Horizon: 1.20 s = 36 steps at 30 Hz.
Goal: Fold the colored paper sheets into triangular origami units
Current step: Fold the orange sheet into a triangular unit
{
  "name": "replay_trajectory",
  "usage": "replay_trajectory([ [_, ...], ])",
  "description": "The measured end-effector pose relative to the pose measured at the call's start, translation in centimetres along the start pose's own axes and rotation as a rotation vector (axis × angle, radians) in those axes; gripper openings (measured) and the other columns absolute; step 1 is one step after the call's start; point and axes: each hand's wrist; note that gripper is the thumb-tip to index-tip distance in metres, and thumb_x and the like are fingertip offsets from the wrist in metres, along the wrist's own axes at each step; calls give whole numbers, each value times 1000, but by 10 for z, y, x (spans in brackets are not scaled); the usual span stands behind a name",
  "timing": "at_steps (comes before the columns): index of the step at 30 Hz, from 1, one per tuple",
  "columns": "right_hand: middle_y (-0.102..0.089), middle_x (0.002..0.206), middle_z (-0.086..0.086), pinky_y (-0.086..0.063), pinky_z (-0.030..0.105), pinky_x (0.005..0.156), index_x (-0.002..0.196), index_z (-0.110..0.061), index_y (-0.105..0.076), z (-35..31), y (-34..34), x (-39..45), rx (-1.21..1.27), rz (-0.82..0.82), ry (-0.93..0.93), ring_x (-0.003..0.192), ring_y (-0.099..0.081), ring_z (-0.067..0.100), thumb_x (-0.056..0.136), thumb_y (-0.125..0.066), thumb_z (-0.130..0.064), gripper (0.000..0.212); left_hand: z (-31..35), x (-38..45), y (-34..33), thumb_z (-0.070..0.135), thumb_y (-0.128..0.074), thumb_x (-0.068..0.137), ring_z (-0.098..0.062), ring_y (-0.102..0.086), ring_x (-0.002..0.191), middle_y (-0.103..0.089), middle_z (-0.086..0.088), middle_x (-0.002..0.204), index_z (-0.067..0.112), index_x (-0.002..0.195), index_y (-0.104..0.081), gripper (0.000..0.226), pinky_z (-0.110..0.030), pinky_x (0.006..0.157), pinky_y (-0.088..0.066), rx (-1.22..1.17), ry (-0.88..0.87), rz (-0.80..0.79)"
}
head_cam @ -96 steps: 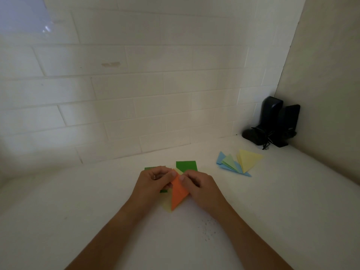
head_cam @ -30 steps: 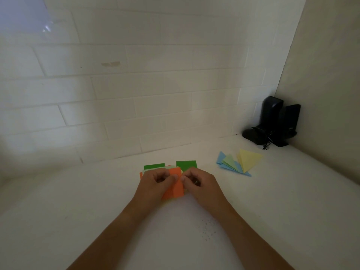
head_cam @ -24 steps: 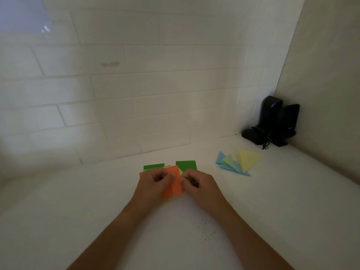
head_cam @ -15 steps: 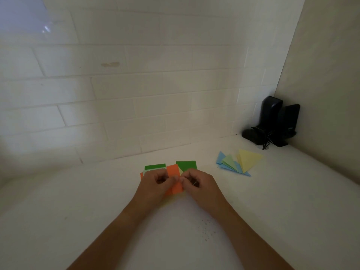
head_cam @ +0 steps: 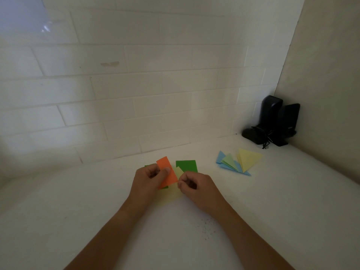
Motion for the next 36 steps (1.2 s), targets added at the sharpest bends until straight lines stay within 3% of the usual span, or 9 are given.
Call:
replay_trajectory([
  [4,-58,67,0,-37,15,58,82,-11,-64,-1,0,1,26,55,2,58,-45,2,95,-62,-13,14,1,-2,0,21,-72,96,-15,-42,58,-45,-5,61,3,64,-50,43,-20,53,-34,-51,25,-34],
  [7,-49,61,-10,-36,15,56,80,-11,-61,1,-2,2,30,125,-22,57,-41,3,98,-66,-24,23,3,-4,0,25,-73,95,-18,-48,63,-53,-12,66,-5,72,-57,41,-29,60,-38,-128,28,-85],
  [9,-53,64,-11,-38,15,58,81,-14,-62,1,-2,3,48,150,-22,59,-45,2,98,-67,-28,22,6,-7,-2,19,-73,95,-16,-52,61,-58,-7,65,2,69,-66,32,-27,59,-40,-150,29,-115],
  [13,-65,79,-12,-44,13,66,91,-21,-67,1,1,3,91,165,30,73,-58,1,98,-67,-18,7,4,-7,-4,26,-78,91,-17,-52,68,-61,-10,72,0,81,-72,29,-32,67,-38,-81,27,-198],
  [17,-64,75,-10,-44,16,64,87,-19,-66,3,2,2,94,177,38,70,-58,3,96,-66,-11,12,2,-6,-7,21,-77,92,-10,-53,65,-62,1,68,18,70,-72,22,-26,63,-40,20,-17,-236],
  [21,-61,71,-10,-42,14,62,82,-20,-63,6,2,4,95,180,3,65,-54,1,97,-65,-13,17,3,-5,-7,11,-75,92,-5,-60,69,-66,6,73,12,92,-68,7,-17,64,-46,-44,-33,-150],
  [23,-60,70,-10,-42,14,62,81,-19,-63,7,1,4,103,168,-8,65,-53,1,97,-64,-12,18,3,-4,-6,8,-74,93,-7,-59,68,-66,5,75,15,98,-62,15,-19,62,-45,-83,-28,-140],
  [31,-68,76,-2,-48,20,64,84,-24,-67,10,-1,6,103,147,6,70,-61,9,99,-65,-18,16,2,-6,-7,6,-73,93,-11,-66,78,-67,6,96,17,99,-63,16,-20,64,-49,16,-128,-116],
  [36,-68,76,-1,-49,21,64,86,-20,-68,10,0,5,108,134,13,69,-62,10,100,-64,-18,14,1,-4,-7,3,-82,81,-11,-64,88,-61,3,99,26,81,-68,27,-15,66,-47,205,-292,14],
])
Point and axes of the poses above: each hand's wrist, its own x-axis towards the middle knuckle, its own y-axis out of the back of the hand, z = x × y
